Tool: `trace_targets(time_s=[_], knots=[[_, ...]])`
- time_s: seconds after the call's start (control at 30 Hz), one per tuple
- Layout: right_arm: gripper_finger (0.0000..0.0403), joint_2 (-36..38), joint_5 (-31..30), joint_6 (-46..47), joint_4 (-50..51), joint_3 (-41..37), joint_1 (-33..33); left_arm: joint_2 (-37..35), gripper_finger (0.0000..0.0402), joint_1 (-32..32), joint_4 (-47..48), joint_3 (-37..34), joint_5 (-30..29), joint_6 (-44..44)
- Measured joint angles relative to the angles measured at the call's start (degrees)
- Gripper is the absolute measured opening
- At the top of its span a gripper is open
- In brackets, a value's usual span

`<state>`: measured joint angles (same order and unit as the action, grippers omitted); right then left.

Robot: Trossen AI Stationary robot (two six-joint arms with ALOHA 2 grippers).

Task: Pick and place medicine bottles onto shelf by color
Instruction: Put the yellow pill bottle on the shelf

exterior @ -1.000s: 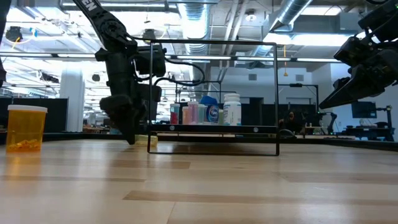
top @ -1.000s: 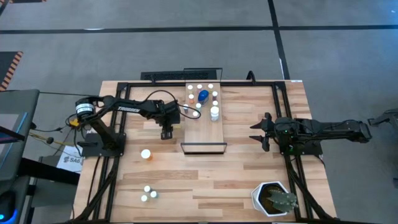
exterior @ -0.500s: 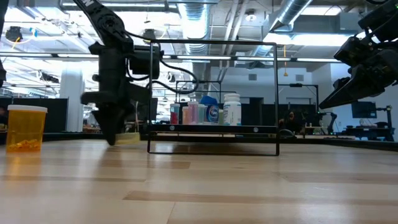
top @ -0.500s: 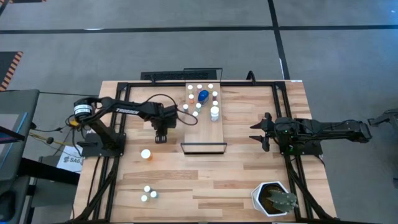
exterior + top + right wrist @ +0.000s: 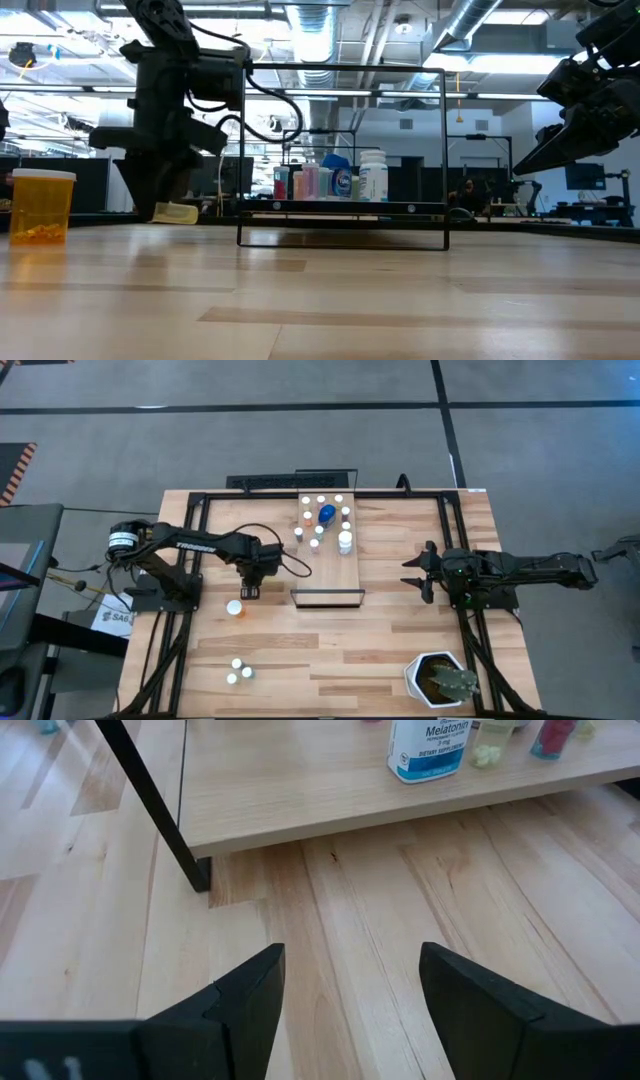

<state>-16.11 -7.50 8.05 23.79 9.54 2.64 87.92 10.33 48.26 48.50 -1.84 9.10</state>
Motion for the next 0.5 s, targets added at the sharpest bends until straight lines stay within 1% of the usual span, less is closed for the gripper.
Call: trace_targets(time_s=[0.07,0.17,0.37,0.5], knots=[[0.0255,0.00,-0.01,0.00,-0.02,0.00,0.02,0.02,0.0103,-0.32,-0.35,-0.20,0.12,-4.87],[0.0255,-0.01,-0.01,0.00,0.00,0.00,-0.01,0.02,0.0107,-0.66,-0.73,-0.24,1.82,-13.36],[0.0255,-0.01,-0.01,0.00,0.00,0.00,0.00,0.02,0.0111,-1.25,-0.89,-0.25,3.57,-37.43],[0.0255,0.01,0.00,0.00,-0.02,0.00,0.00,0.02,0.0113,-1.22,-0.21,-0.32,4.62,-50.28]])
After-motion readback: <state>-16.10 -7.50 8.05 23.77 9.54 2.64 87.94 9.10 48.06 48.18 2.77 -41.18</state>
